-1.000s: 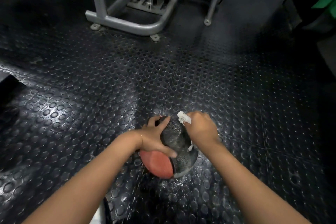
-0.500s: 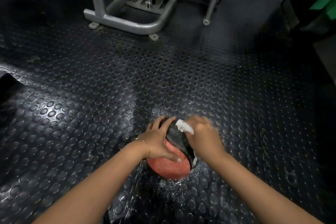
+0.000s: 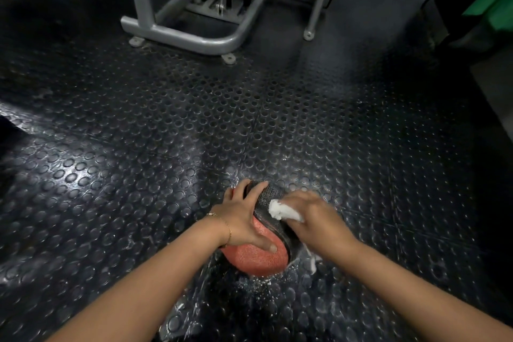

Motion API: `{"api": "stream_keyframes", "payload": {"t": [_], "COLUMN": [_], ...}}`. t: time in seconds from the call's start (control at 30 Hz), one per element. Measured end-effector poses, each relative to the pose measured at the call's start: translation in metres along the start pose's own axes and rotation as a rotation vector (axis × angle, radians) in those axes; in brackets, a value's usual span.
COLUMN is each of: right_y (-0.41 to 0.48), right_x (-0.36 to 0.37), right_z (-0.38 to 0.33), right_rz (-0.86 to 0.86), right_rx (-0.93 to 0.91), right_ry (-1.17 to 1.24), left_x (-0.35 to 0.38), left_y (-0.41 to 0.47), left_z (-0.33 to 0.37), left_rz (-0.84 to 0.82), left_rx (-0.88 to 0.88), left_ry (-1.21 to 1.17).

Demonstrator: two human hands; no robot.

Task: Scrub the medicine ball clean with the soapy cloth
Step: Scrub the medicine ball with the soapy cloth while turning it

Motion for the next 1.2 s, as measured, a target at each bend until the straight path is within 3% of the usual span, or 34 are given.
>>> {"api": "stream_keyframes", "payload": {"t": [0.1, 0.13, 0.2, 0.33, 0.4, 0.47, 0.57, 0.7, 0.9, 1.0, 1.07, 1.2], "right_y": [0.016, 0.022, 0.028, 0.033, 0.029, 0.026, 0.020, 0.018, -0.011, 0.013, 0.022, -0.007], "right_x": [-0.019, -0.019, -0.011, -0.008, -0.012, -0.010, 0.005, 0.008, 0.013, 0.009, 0.011, 0.017], "right_z": [0.009, 0.014, 0.017, 0.010, 0.003, -0.002, 0.000, 0.009, 0.013, 0.023, 0.021, 0.002], "right_rz": [-0.125, -0.130, -0.131, 0.193, 0.256, 0.222, -0.020, 0.031, 0.117, 0.118, 0.163, 0.137], "right_rx": [0.238, 0.279, 0.277, 0.308, 0.263, 0.198, 0.238, 0.259, -0.036, 0.196, 0.251, 0.025], "right_ry": [0.587, 0.661, 0.542, 0.394, 0.224, 0.043, -0.102, -0.016, -0.128, 0.034, 0.059, -0.088], "left_x": [0.000, 0.000, 0.001, 0.001, 0.001, 0.000, 0.000, 0.000, -0.003, 0.001, -0.001, -0.001], "left_y": [0.000, 0.001, 0.002, 0.004, 0.005, 0.007, 0.006, 0.006, 0.005, 0.002, 0.001, -0.001], "left_z": [-0.003, -0.004, -0.005, -0.006, -0.006, -0.005, -0.003, 0.002, -0.002, 0.005, 0.008, 0.003], "left_rz": [-0.001, -0.002, 0.000, 0.014, 0.017, 0.019, 0.022, 0.025, -0.011, 0.002, 0.010, 0.011], "left_rx": [-0.007, -0.011, -0.009, -0.005, -0.010, -0.019, -0.019, -0.031, -0.017, -0.026, -0.035, -0.030], "left_ry": [0.006, 0.002, 0.002, -0.014, -0.028, -0.032, -0.022, 0.004, -0.062, -0.010, -0.010, -0.027]}}
Point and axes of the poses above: each hand's wrist, its own y-axis towards the middle knuckle, its own x-axis out of the palm, z = x × y, the point moved 2 cm from there along y, towards the middle knuckle, and after that the axes turned 6 degrees about x, right-handed, at the moved point
